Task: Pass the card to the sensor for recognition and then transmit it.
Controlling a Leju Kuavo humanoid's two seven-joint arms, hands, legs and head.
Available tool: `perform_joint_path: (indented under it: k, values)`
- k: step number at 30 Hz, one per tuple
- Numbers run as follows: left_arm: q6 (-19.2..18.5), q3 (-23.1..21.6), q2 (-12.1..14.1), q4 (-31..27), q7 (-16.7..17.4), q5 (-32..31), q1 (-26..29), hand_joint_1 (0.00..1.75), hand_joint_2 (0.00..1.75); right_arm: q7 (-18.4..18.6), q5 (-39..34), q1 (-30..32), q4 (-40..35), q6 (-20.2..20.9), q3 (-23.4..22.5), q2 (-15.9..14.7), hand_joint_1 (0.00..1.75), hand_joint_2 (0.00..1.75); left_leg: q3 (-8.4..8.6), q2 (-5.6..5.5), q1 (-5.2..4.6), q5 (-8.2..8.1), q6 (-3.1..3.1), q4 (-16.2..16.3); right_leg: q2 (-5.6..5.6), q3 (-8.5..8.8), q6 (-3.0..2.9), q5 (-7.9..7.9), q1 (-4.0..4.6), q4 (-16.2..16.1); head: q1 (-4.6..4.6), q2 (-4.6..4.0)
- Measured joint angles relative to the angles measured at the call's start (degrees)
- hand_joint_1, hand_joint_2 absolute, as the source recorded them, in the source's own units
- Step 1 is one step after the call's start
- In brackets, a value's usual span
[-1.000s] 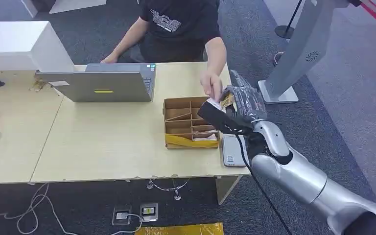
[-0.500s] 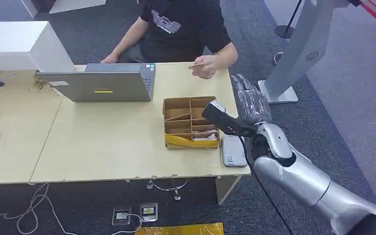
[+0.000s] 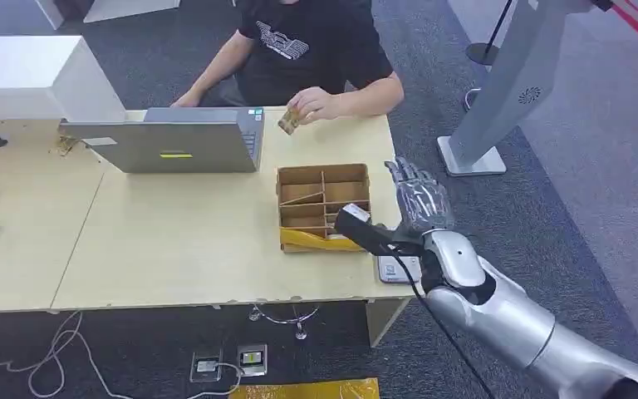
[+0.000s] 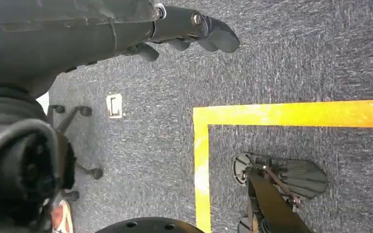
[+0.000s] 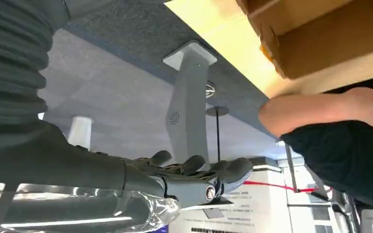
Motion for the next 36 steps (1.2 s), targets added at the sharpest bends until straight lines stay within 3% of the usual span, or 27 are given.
perform_joint_path:
  k: [13, 36]
  values:
    - [1.5, 0.0, 0.0, 0.0, 1.0, 1.3, 0.0, 0.00, 0.00, -0.7, -2.3, 1.3, 3.0, -1.3, 1.7, 3.8, 0.00, 1.75, 0.00, 0.00, 0.00, 0.00, 0.00, 0.0, 0.01, 0.00, 0.00, 0.00, 0.00, 0.0, 0.04, 0.00]
    - [2.1, 0.0, -0.3, 0.0, 1.0, 1.5, 0.0, 0.00, 0.00, -5.6, -3.8, 1.8, 11.9, -6.5, 2.4, 9.9, 0.00, 1.75, 0.00, 0.01, 0.00, 0.00, 0.00, 0.0, 0.02, 0.01, 0.00, 0.00, 0.00, 0.0, 0.04, 0.00]
